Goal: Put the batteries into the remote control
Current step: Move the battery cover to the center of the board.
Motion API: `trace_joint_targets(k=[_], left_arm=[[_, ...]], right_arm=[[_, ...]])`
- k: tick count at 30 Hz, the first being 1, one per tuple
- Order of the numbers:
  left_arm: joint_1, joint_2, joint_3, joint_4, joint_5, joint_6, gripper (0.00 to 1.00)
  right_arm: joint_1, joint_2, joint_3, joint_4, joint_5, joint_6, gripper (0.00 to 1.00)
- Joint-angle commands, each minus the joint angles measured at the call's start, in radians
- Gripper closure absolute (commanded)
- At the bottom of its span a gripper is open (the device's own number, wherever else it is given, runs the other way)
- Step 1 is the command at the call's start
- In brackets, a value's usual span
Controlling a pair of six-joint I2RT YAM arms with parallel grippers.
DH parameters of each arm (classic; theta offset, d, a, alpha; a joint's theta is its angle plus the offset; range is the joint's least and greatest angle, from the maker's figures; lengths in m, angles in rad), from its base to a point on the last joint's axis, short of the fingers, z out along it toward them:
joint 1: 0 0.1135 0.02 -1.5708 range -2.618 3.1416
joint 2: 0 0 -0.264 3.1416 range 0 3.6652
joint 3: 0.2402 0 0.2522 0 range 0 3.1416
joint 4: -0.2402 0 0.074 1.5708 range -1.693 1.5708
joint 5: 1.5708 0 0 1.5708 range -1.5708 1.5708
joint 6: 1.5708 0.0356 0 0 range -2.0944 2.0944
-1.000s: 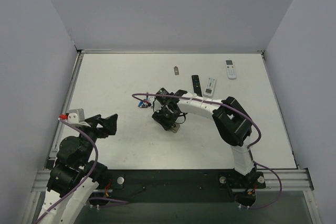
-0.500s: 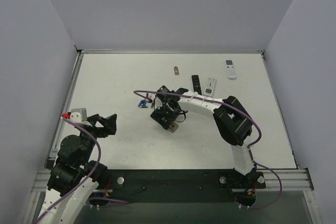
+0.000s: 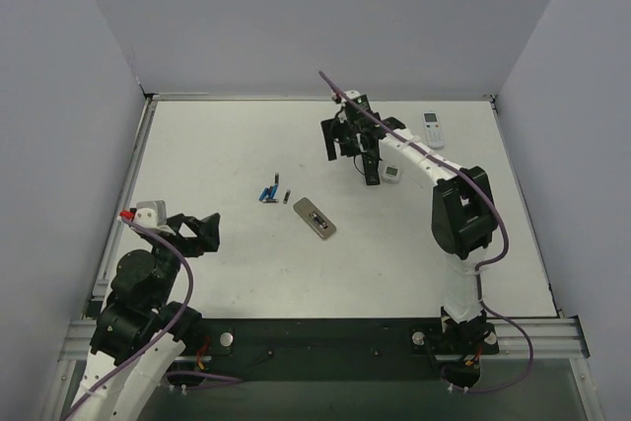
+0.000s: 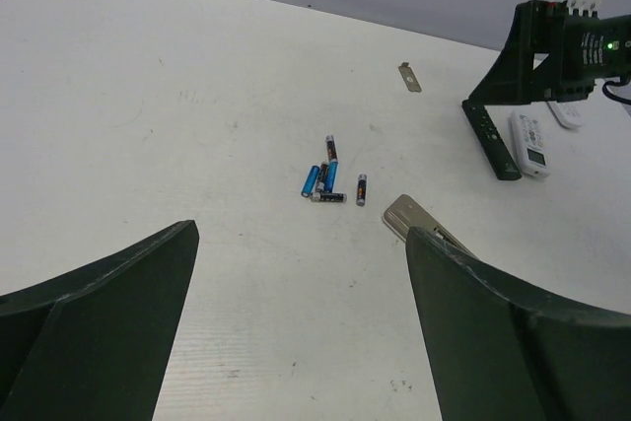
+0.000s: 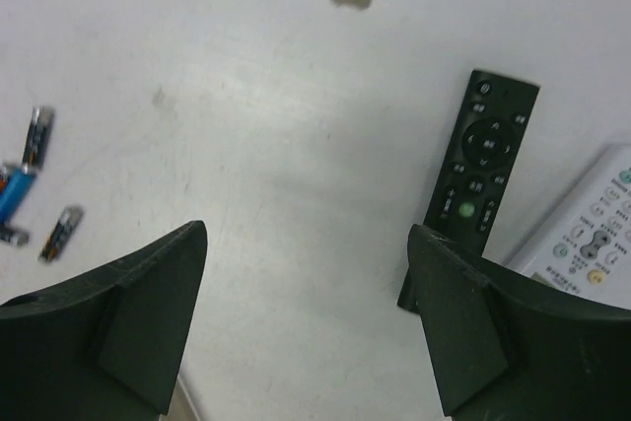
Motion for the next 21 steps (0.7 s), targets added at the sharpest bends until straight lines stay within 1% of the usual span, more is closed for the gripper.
trace_joint_targets(k=[1, 2, 4, 5, 8, 11, 15, 19, 21], left_arm=[[0.007, 0.024, 0.010, 0.037, -0.009, 0.018, 0.03], [0.006, 0.029, 0.010, 0.037, -0.009, 0.018, 0.03], [0.007, 0.032, 0.012, 0.036, -0.007, 0.020, 0.03], [0.007, 0.035, 0.012, 0.037, -0.007, 0.020, 0.03], [0.007, 0.041, 0.010, 0.034, -0.007, 0.018, 0.03], [0.007, 0.046, 0.012, 0.037, -0.004, 0.018, 0.03], [0.009, 0.047, 0.012, 0.036, -0.004, 0.018, 0.03], [0.009, 0.054, 0.012, 0.034, -0.003, 0.018, 0.03], [0.009, 0.057, 0.012, 0.034, 0.000, 0.018, 0.03]], right_arm=[[-0.037, 0.094, 0.112, 0.084, 0.027, 0.095, 0.25], [-0.043, 0.138, 0.141, 0.093, 0.028, 0.103, 0.25], [-0.059, 0.180, 0.210, 0.113, 0.034, 0.109, 0.31], [-0.063, 0.215, 0.230, 0.135, 0.031, 0.121, 0.38], [-0.083, 0.283, 0.296, 0.179, -0.004, 0.153, 0.47], [-0.102, 0.338, 0.347, 0.216, -0.039, 0.201, 0.51], [-0.134, 0.378, 0.333, 0.343, -0.130, 0.282, 0.59], [-0.160, 0.412, 0.306, 0.467, -0.209, 0.380, 0.60], [-0.168, 0.423, 0.305, 0.520, -0.243, 0.402, 0.60]])
